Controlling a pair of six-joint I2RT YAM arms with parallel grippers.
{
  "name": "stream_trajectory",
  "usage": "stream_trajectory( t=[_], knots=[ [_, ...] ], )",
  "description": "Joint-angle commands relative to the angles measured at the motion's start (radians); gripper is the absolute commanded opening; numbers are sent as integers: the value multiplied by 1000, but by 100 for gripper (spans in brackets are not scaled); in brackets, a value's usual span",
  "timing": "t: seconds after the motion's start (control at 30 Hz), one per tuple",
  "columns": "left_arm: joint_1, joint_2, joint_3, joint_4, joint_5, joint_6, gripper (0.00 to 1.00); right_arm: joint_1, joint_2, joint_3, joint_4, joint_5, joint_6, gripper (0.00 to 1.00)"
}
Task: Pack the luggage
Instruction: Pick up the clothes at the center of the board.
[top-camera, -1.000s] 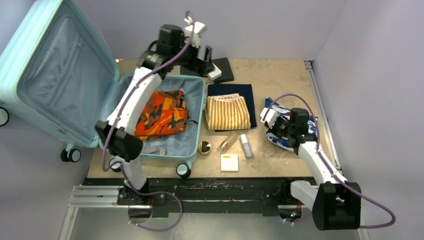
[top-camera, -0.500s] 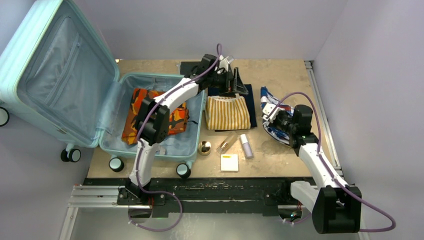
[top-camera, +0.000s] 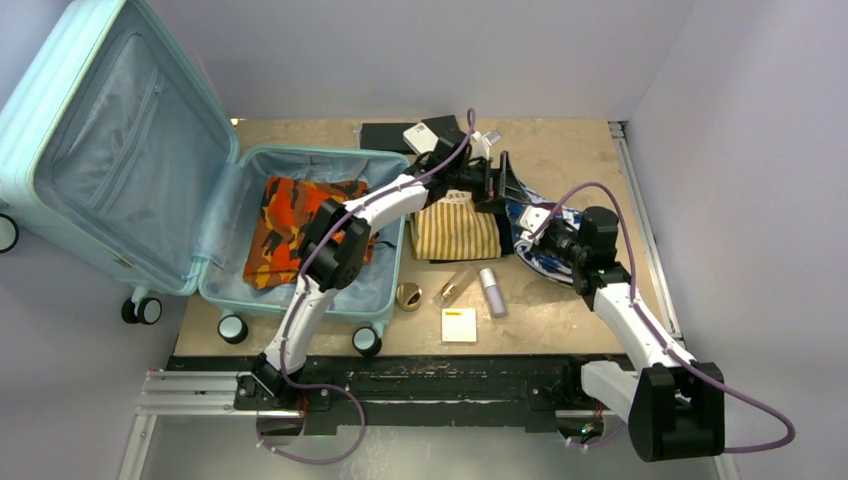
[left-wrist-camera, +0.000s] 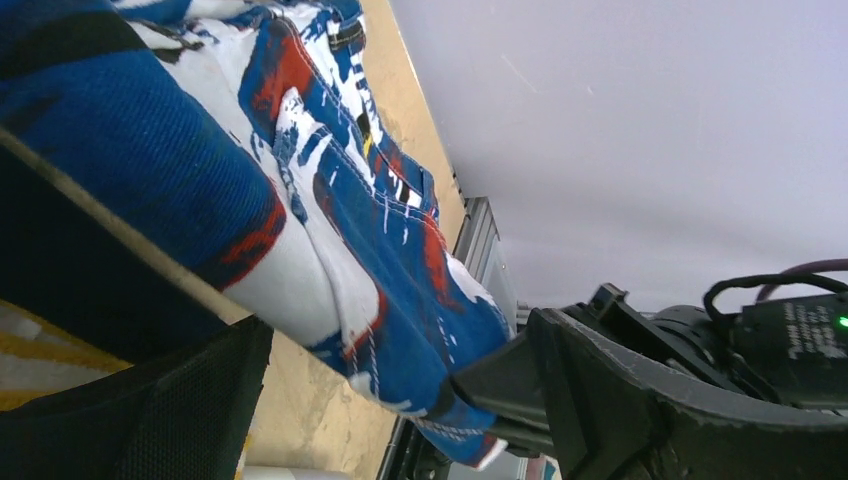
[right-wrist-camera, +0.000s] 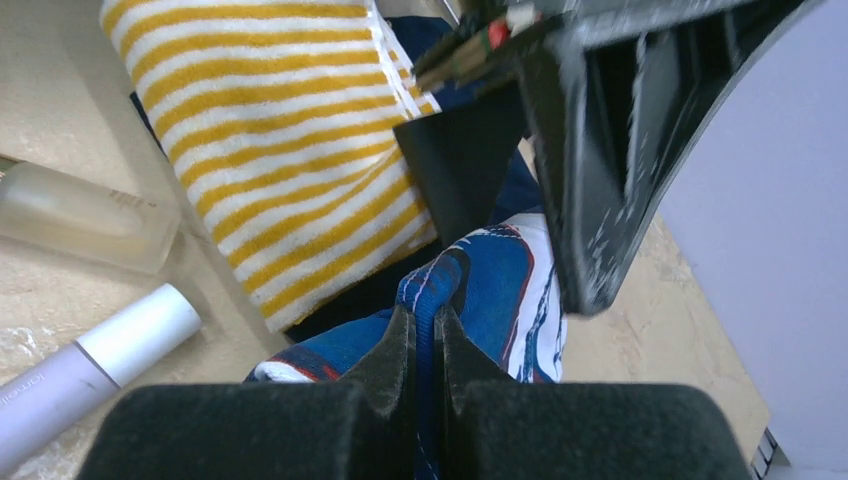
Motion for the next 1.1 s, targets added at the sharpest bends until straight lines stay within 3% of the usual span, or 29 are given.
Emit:
stream_trajectory(
  t=[0.0,0.47,0.57,0.6,0.67,0.7,0.73,0.8,0.83,0.93,1.07],
  knots=[
    [-15,20,31,54,6,-28,99,13,-11,18,154,-51,12,0],
    [-56,69,39,83,23,-26,99,104,-17,-35,241,-12,22,0],
    [-56,64,22,133,52,-30,77,106,-18,-28,261,13,47,0],
    [-56,58,16,143,56,-32,68,106,-21,-20,247,21,52,5],
    [-56,40,4,164,61,-33,42,105,-28,10,190,26,52,38],
    [-56,31,1,171,62,-34,25,105,-34,26,157,14,59,57],
    [-57,21,2,164,59,-23,2,104,-41,42,128,22,74,71],
    [-57,-2,13,123,39,11,0,102,-56,78,56,38,79,87],
    [-57,-13,21,108,35,33,0,100,-64,93,19,43,79,90],
    [-58,-59,29,42,7,111,0,78,-91,153,-109,25,78,96],
    [-51,-129,78,-163,-91,289,0,36,-134,251,-301,-54,77,99]
  ],
)
